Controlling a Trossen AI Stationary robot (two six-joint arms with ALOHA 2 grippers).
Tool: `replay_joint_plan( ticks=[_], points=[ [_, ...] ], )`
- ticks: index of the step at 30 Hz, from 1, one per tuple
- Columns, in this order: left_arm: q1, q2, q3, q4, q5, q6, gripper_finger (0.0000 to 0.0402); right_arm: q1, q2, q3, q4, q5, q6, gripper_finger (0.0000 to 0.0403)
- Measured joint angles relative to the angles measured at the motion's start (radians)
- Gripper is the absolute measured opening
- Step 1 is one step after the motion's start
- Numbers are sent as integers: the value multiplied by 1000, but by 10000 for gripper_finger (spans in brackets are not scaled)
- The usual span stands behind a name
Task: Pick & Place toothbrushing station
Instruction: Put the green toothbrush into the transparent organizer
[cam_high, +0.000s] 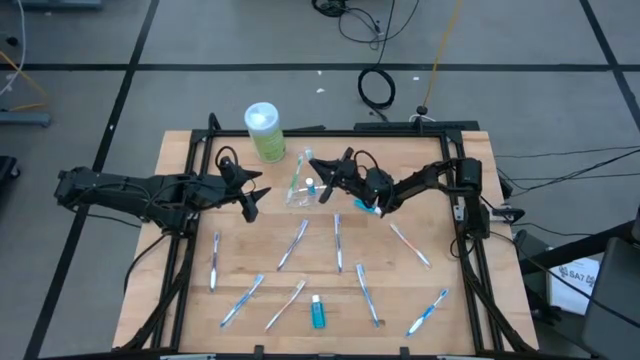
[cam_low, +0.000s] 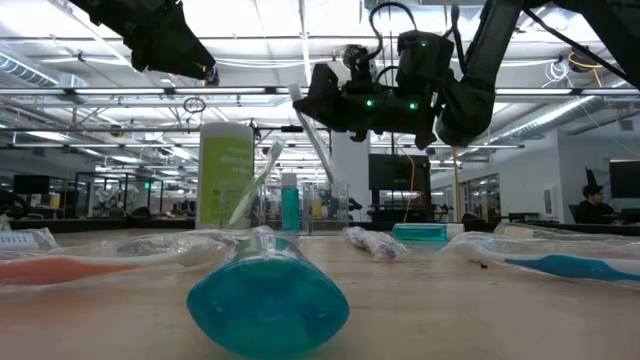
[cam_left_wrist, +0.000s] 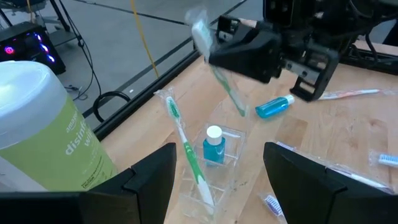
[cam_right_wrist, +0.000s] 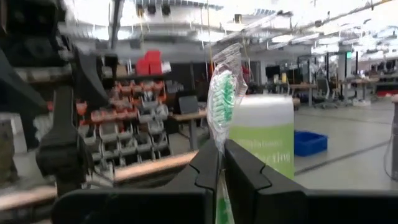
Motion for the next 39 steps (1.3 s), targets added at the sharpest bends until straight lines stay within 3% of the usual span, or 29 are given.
replay_joint_plan(
  ticks=[10,17,27,33,39],
  points=[
    [0,0,0,0,0,0,250,-4,0,-1,-4,0,-15,9],
    [0,0,0,0,0,0,250,-6,0,-1,-157,0,14,9],
    [0,0,0,0,0,0,250,-6,0,-1,-168,0,27,12],
    [0,0,0,0,-1,0,250,-5,0,-1,-186,0,-21,46],
    [0,0,0,0,-1,0,250,-5,0,-1,-189,0,-16,106]
  ],
)
